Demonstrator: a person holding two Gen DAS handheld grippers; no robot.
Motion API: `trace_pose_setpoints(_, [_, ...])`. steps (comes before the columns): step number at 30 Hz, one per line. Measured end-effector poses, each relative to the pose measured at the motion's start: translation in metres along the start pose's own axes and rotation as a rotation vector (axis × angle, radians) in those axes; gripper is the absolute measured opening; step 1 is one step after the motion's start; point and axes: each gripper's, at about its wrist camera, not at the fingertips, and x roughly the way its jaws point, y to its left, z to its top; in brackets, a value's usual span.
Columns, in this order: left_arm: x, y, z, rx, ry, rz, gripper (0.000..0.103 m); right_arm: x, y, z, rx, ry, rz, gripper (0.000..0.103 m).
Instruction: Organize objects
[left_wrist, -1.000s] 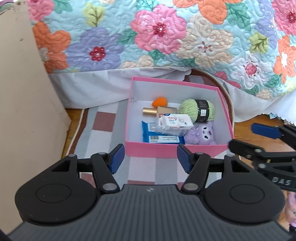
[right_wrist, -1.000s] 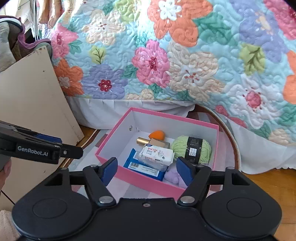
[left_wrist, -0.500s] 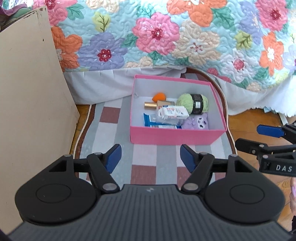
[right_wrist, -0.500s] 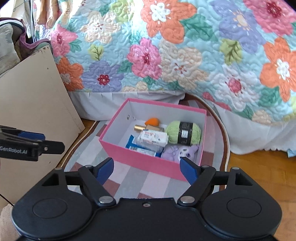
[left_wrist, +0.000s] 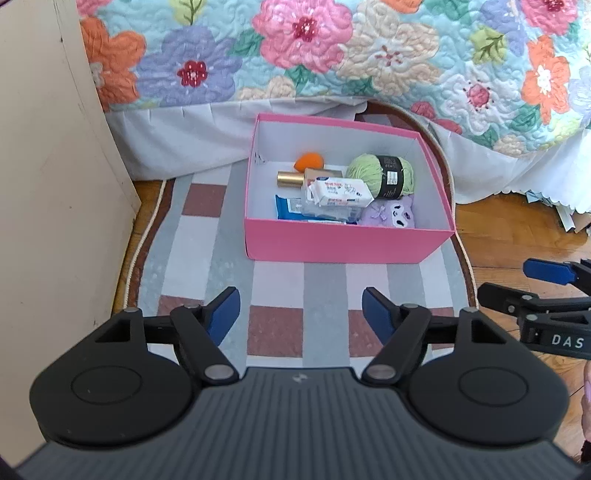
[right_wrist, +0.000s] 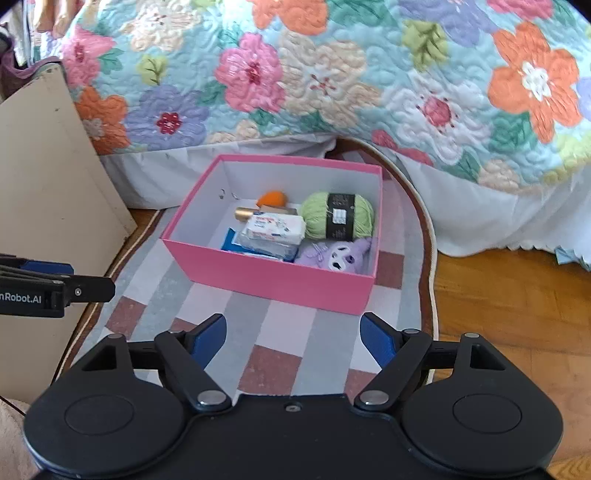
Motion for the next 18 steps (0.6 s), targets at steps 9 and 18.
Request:
trace_pose_setpoints(9, [0.005, 0.000, -0.004, 0.021, 0.000, -0.007, 0.091, 0.012, -0.011, -0.003, 0.078, 0.047, -0.037, 0.083])
trace_pose_setpoints(18, [0.008, 0.005, -0.004, -0.012, 0.043, 0.027, 0.099, 0.015, -0.012, -0.004, 0.067, 0.086, -0.077, 0.084])
